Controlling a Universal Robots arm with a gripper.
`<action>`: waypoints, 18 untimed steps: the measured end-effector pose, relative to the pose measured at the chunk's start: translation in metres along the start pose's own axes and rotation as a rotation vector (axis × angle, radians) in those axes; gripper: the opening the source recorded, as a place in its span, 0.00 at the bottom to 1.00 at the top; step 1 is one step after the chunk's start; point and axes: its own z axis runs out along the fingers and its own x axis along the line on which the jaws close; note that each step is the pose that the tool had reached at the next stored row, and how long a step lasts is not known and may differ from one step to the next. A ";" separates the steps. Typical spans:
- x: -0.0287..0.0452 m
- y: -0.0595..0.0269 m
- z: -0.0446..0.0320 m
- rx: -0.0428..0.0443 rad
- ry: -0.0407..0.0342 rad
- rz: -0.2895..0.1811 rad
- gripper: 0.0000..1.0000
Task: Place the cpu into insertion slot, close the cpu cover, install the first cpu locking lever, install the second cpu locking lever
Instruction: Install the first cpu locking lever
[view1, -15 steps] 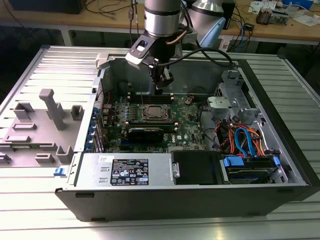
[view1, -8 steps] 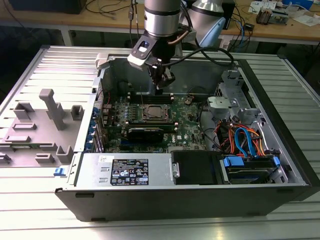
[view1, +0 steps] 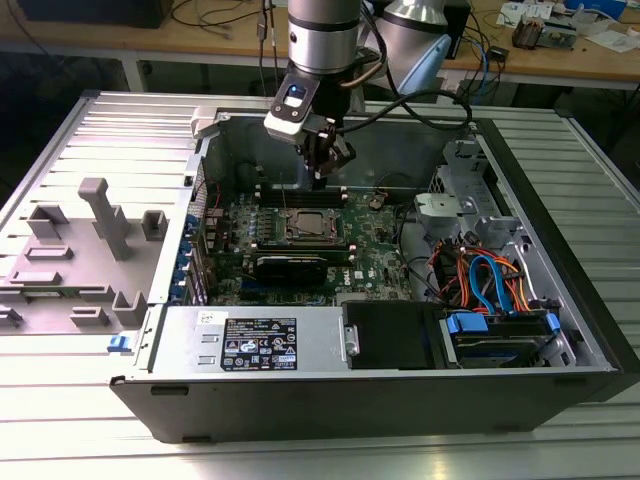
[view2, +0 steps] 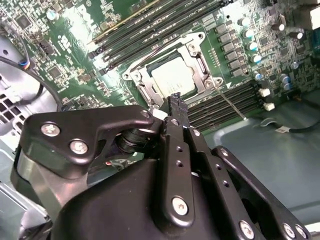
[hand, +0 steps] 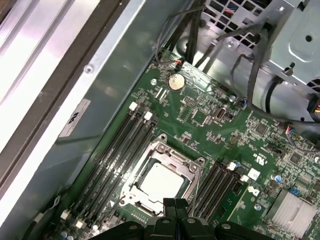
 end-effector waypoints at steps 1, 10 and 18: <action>0.0004 -0.0007 0.0000 -0.0002 0.0002 -0.002 0.11; 0.0055 -0.0087 -0.0002 -0.0009 0.0005 -0.011 0.11; 0.0057 -0.0087 0.0022 -0.0001 -0.0009 -0.013 0.11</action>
